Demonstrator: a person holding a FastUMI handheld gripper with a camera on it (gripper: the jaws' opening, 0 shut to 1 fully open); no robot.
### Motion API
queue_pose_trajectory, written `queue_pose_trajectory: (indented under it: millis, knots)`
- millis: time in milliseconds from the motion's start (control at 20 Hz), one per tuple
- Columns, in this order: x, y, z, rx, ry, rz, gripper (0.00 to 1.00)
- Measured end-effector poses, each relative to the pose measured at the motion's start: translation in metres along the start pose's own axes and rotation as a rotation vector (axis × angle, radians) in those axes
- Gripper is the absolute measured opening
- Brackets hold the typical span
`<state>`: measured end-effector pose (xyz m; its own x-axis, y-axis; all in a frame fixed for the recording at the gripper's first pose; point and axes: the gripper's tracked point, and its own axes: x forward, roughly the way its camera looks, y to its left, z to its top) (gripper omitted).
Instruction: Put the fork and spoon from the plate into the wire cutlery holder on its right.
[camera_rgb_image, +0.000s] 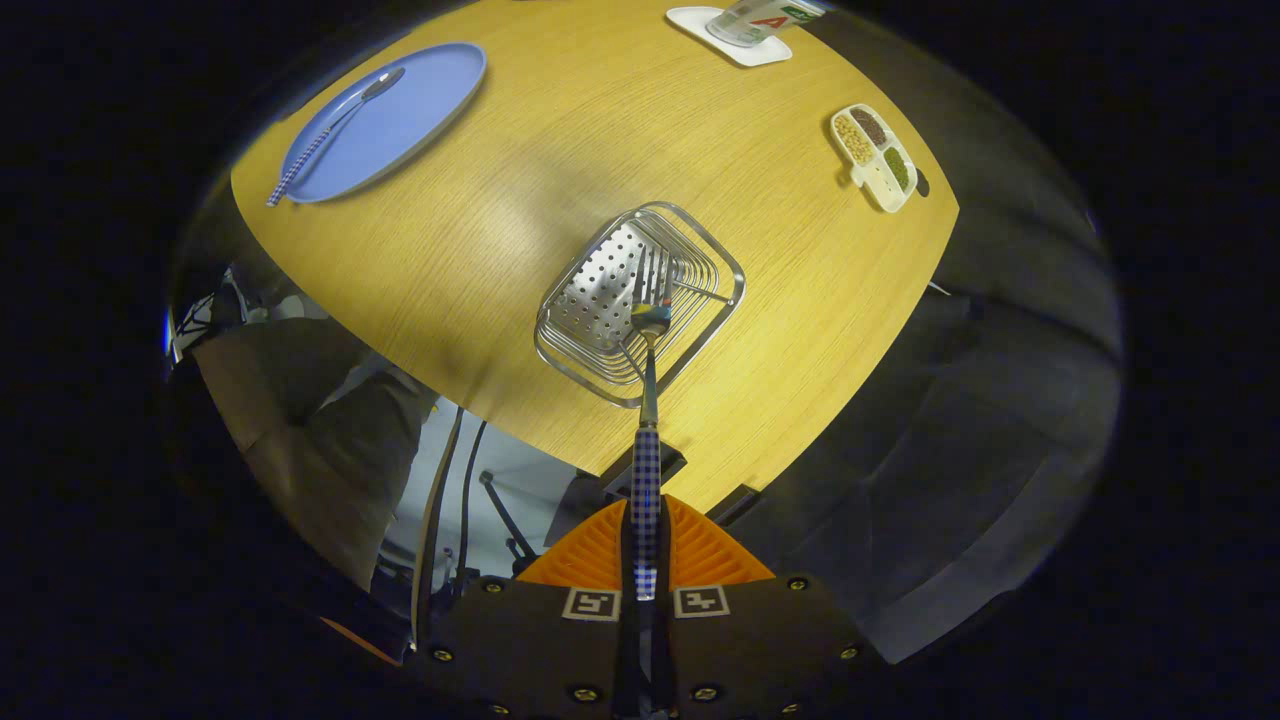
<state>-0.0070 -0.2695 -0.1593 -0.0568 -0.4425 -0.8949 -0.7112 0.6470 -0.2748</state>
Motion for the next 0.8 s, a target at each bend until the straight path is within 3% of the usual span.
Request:
queue_pose_trajectory:
  millis: [300, 800]
  knots:
    - [0.006, -0.002, 0.014, -0.098, 0.093, 0.019, 0.05]
    - [0.018, -0.002, 0.03, -0.082, 0.091, 0.038, 0.11]
